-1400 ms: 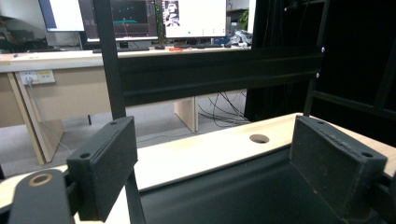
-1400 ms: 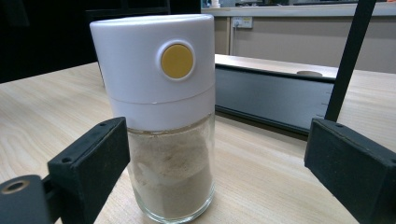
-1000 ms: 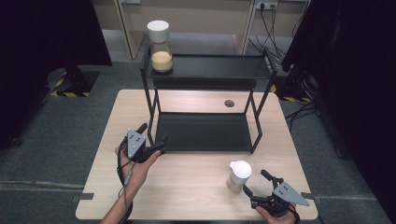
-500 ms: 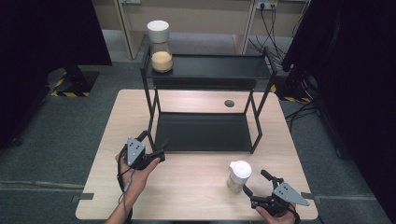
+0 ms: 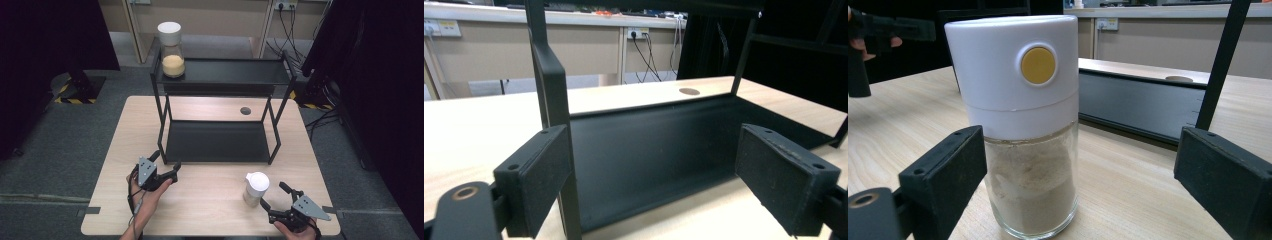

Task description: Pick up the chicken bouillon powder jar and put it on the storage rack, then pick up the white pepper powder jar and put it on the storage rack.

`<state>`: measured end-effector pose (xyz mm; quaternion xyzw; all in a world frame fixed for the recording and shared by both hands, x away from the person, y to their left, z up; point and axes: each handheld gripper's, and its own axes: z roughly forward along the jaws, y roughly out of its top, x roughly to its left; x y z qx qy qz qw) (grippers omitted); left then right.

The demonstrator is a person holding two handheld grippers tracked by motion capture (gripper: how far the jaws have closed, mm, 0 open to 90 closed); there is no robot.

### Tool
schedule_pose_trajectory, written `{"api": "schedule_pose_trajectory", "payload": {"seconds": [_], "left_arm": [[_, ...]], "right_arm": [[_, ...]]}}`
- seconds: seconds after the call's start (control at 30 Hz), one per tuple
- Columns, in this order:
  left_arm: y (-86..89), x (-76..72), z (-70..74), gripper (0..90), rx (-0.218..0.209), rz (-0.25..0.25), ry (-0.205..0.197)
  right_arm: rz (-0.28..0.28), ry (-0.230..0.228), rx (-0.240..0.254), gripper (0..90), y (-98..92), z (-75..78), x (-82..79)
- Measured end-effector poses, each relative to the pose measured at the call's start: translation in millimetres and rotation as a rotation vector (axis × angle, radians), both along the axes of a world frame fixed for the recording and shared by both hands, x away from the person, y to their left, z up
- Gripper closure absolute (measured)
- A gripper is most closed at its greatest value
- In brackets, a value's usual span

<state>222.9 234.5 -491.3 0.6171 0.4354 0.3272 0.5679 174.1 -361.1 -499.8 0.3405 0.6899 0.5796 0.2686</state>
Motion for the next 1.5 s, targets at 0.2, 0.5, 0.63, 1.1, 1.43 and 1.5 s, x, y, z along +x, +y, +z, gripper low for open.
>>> {"api": "schedule_pose_trajectory", "payload": {"seconds": [0.2,0.5,0.63,1.1,1.43,1.5], "left_arm": [[-1.7,-5.4,-16.5,13.6,-0.01,-0.001,0.026],[-0.9,-7.5,-19.9,13.1,0.002,-0.013,0.035],[-1.2,-8.4,-20.6,13.0,0.007,-0.019,0.028],[-0.2,-7.3,-20.1,12.8,-0.001,-0.02,0.036],[-1.4,-9.2,-21.3,12.9,0.015,-0.025,0.018],[-1.0,-8.7,-21.3,12.9,0.009,-0.023,0.022]], "right_arm": [[0.0,-0.001,0.001,6.8,-0.1,-0.2,-0.1],[0.0,-0.002,0.0,6.6,0.0,-0.3,-0.2],[0.001,0.0,0.001,6.6,-0.2,-0.1,0.1],[0.017,-0.01,-0.013,5.3,-0.5,0.6,-2.1],[0.048,-0.018,-0.018,2.8,6.4,8.5,0.1],[0.056,-0.017,-0.02,2.7,9.7,10.0,3.1]]}}
